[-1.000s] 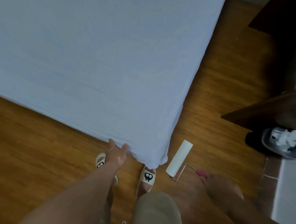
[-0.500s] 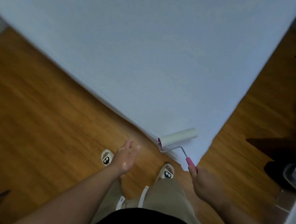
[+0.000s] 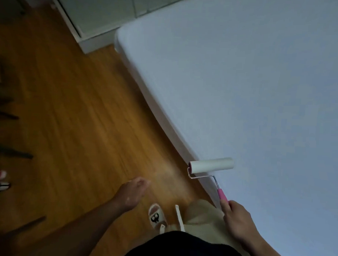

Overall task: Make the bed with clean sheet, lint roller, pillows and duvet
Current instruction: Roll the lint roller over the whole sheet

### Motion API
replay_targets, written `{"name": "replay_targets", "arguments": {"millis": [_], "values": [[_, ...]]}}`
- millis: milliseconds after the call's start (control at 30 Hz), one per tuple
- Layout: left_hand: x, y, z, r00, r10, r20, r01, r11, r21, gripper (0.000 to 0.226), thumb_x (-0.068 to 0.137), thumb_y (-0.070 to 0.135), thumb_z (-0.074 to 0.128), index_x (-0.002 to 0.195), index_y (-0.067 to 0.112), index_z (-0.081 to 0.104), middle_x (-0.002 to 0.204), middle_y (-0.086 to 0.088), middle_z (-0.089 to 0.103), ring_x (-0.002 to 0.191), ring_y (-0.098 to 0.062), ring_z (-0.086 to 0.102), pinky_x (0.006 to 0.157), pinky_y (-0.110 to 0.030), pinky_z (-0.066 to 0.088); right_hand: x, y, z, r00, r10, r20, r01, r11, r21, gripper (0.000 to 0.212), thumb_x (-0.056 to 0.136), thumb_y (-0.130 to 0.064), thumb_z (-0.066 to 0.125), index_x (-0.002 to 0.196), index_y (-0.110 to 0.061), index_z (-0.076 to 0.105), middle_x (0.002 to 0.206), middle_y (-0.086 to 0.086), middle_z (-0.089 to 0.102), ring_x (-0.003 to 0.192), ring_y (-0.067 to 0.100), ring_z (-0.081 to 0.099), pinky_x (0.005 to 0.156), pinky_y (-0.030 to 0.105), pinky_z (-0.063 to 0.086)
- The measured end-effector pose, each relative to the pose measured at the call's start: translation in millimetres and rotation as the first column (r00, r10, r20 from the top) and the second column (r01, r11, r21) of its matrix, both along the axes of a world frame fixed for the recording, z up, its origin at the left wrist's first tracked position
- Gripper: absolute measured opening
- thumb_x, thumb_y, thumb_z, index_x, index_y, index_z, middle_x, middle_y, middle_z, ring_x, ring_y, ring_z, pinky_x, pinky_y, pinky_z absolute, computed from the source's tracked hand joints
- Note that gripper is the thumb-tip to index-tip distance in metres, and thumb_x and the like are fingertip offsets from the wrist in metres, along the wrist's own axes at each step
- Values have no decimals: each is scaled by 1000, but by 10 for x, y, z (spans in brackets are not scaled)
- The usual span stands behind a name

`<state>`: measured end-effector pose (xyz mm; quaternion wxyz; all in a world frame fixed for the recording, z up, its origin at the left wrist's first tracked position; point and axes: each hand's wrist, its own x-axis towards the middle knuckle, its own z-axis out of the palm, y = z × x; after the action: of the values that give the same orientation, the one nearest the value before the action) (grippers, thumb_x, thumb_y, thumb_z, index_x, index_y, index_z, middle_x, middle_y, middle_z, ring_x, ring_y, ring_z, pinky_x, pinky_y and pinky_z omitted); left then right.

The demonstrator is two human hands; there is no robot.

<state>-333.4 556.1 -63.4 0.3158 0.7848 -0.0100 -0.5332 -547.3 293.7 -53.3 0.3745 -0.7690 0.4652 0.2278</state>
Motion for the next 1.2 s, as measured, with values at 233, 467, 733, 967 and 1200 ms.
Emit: {"name": "replay_targets", "arguments": {"millis": [233, 467, 733, 967, 1200], "values": [[1661, -145, -80, 966, 258, -19, -258, 965, -40, 29, 104, 43, 44, 119, 23, 58, 115, 3, 65, 103, -15, 65, 88, -37, 52, 1813, -409, -130, 997, 36, 63, -33, 999, -36, 55, 99, -60, 38, 69, -13, 42, 63, 1, 57, 62, 21, 52, 60, 33, 39], [3198, -92, -102, 918, 395, 20, -396, 918, 39, 32, 99, 49, 50, 111, 25, 66, 105, 5, 72, 91, -11, 70, 86, -37, 56, 4270, -921, -67, 974, 223, 46, -223, 975, -11, 52, 100, -55, 40, 68, -14, 41, 59, -2, 52, 57, 20, 46, 58, 31, 37], [5169, 86, -59, 803, 595, 34, -595, 803, 35, 34, 103, 37, 48, 93, 13, 69, 96, -13, 71, 82, -22, 65, 73, -35, 47, 7269, -1054, 82, 947, 264, 185, -261, 964, -44, 55, 95, -64, 43, 70, -15, 42, 59, 0, 48, 56, 21, 41, 57, 32, 36], [7746, 300, 83, 939, 344, -16, -344, 939, 16, 25, 103, 45, 46, 108, 24, 59, 113, 0, 64, 103, -20, 63, 96, -44, 50, 8731, -572, -59, 985, 53, 162, -57, 998, 21, 68, 89, -75, 42, 73, -10, 49, 56, -3, 47, 54, 19, 42, 54, 32, 37], [10224, 44, 338, 985, 151, 87, -150, 988, -16, 51, 101, 46, 49, 137, 11, 52, 123, -1, 64, 107, -18, 64, 94, -39, 51, 9857, -341, -77, 985, -132, 115, 132, 991, 5, 63, 91, -74, 37, 67, -15, 39, 54, -5, 46, 54, 17, 43, 55, 30, 39]]}}
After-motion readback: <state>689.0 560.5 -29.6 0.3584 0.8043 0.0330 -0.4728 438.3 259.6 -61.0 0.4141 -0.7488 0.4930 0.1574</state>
